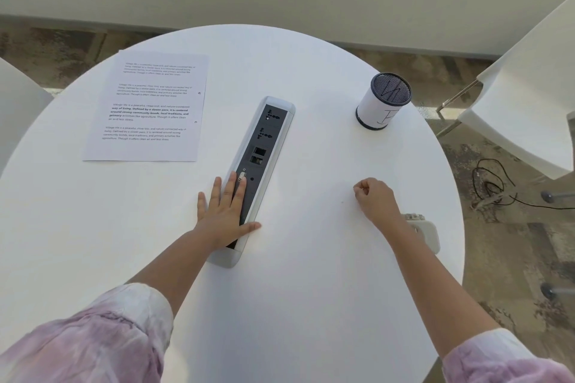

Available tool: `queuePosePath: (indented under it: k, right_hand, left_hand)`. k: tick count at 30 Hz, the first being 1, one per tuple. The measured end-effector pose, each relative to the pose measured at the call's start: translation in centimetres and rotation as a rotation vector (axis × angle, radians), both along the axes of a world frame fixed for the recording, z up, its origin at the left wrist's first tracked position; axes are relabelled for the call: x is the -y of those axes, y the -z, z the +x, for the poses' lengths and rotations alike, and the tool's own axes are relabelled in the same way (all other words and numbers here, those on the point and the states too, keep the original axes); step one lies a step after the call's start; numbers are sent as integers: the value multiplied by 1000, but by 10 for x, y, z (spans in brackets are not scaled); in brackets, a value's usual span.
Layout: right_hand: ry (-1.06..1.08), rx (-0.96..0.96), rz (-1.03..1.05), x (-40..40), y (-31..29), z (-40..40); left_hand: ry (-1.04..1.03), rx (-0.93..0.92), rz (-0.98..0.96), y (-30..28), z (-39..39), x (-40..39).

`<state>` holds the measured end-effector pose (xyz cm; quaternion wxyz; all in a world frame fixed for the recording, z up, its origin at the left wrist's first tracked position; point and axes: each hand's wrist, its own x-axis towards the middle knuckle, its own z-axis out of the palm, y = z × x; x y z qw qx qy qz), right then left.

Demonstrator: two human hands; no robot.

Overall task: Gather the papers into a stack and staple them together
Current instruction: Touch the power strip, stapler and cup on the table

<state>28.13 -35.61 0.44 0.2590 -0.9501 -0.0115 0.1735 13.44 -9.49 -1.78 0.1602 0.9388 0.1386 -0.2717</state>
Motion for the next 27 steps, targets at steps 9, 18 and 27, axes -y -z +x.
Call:
queuePosePath:
  k: [9, 18, 27]
  right_hand:
    - [-83, 5, -78, -9, 5, -25]
    - [-113, 95, -161, -14, 7, -30]
    - [-127, 61, -196, -17, 14, -26]
  left_hand:
    - [6, 0, 5, -4, 0, 1]
    - [5, 2, -2, -4, 0, 1]
    - [6, 1, -2, -3, 0, 1]
